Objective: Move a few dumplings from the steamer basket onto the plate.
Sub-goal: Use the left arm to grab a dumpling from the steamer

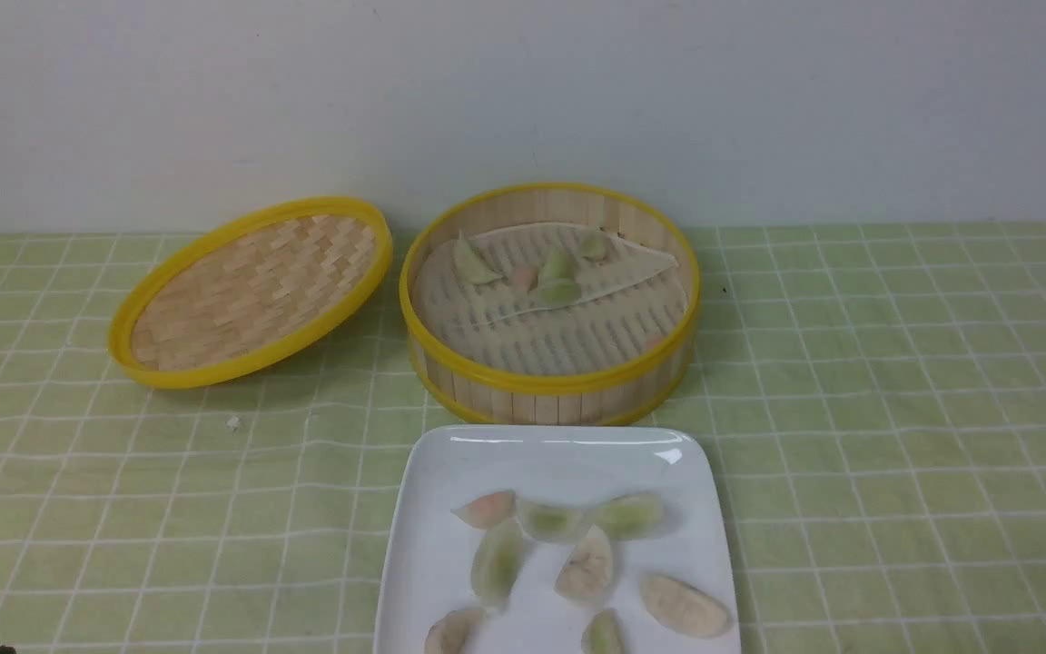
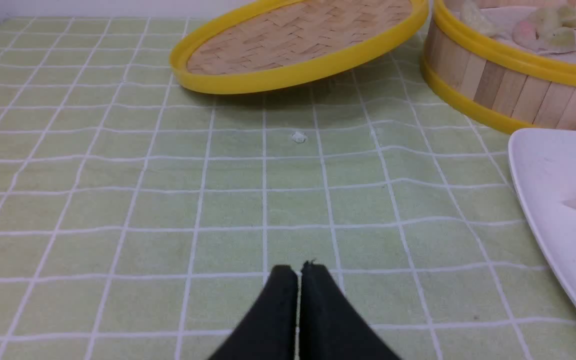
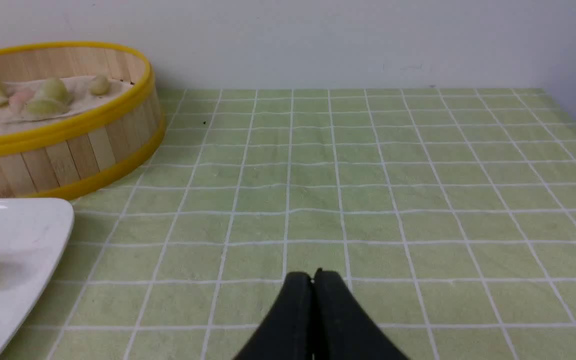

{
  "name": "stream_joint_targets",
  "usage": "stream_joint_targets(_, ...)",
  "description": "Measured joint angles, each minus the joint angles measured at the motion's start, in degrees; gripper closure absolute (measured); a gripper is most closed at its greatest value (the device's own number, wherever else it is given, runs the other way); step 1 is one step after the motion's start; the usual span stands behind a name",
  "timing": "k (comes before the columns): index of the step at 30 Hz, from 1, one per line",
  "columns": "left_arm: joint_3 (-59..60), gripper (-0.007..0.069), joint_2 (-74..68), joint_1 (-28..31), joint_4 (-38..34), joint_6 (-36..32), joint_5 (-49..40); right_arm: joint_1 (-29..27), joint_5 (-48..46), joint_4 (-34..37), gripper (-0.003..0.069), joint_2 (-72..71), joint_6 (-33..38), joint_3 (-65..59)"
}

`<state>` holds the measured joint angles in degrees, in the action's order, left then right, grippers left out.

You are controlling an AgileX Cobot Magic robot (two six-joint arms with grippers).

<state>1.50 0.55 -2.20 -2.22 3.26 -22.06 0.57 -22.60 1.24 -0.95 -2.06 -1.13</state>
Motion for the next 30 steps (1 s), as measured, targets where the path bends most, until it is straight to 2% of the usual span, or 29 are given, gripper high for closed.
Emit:
stream_joint_targets(26,0.02,0.0631,0.0,0.0,-0.13,0.25,0.4,0.0,0.0,0.0,0.0675,0.0,0.0,0.0)
stream_joint_targets(29,0.07,0.0631,0.0,0.0,-2.84,1.68,2.0,0.0,0.0,0.0,0.0675,0.0,0.0,0.0)
stream_joint_targets(30,0.07,0.0631,0.0,0.0,-6.17,3.34,4.35,0.0,0.0,0.0,0.0675,0.0,0.0,0.0)
